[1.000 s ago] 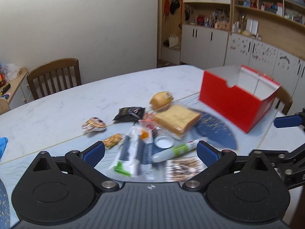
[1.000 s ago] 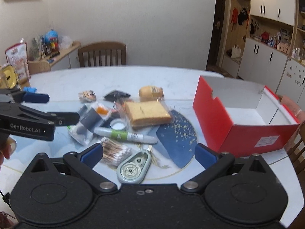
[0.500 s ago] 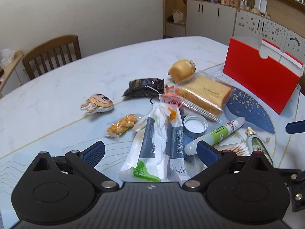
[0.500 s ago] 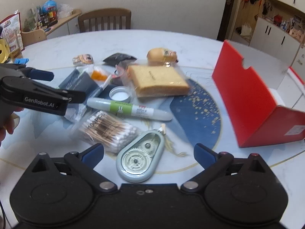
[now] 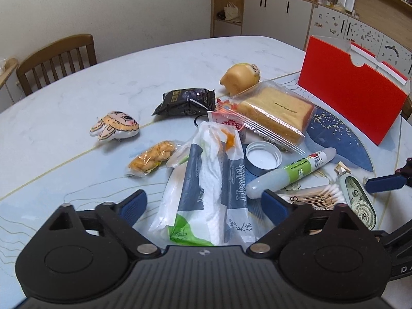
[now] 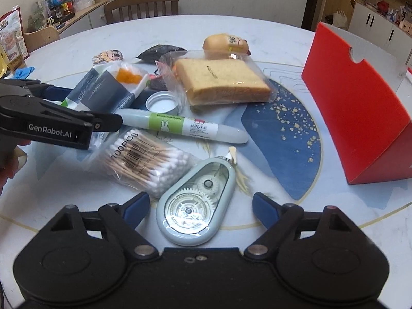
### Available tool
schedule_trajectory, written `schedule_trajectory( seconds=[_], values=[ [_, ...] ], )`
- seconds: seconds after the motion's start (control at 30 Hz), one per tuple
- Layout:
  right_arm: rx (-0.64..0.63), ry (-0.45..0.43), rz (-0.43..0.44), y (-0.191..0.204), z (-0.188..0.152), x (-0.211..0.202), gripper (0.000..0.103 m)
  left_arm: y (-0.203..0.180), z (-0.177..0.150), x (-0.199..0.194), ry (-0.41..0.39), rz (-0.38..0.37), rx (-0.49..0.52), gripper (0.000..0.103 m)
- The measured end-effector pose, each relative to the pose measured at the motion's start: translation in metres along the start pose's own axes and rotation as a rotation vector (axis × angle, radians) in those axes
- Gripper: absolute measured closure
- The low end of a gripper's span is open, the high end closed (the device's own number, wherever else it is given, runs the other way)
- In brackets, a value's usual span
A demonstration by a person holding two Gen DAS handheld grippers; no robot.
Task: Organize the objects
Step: 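Grasp the bagged toothbrush pack with the left tool while the right tool grasps the correction tape, then carry both items into the red shoebox and open both tools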
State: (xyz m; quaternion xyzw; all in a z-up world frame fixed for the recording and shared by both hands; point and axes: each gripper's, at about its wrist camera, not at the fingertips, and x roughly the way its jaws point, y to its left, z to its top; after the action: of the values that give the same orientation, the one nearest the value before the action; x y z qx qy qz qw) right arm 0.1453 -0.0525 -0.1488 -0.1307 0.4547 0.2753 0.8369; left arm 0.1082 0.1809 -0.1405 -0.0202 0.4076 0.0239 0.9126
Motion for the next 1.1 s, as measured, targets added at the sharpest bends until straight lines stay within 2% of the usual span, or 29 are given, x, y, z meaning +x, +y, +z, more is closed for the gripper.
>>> schedule_trajectory(
  seconds=[0.03,0.13,0.37,0.53,0.73,1.1],
  values=[
    [-0.003,0.0,0.003,0.0,0.0,0.0,0.018,0.001,0.0,0.0,0.003,-0.005,-0.005,0.021],
    [-0.004,-0.005,0.007,0.0,0.001,0.001,0.022,0.002,0.0,0.001,0.008,-0.004,-0.012,0.033],
    [0.002,-0.019,0.008,-0.005,0.001,-0.002,0.041,0.004,-0.003,-0.007,0.015,0.014,-0.036,0.053],
    [0.02,-0.008,0.015,-0.013,-0.002,-0.007,0.043,0.006,-0.007,-0.021,0.008,0.024,-0.057,0.071],
    [0.049,-0.035,0.022,-0.021,-0.012,-0.025,0.043,0.003,-0.014,-0.04,0.01,0.041,-0.063,0.074],
    [0.063,-0.117,0.054,-0.033,-0.006,-0.089,0.043,-0.022,-0.007,-0.092,0.005,-0.028,-0.07,0.074]
  ],
)
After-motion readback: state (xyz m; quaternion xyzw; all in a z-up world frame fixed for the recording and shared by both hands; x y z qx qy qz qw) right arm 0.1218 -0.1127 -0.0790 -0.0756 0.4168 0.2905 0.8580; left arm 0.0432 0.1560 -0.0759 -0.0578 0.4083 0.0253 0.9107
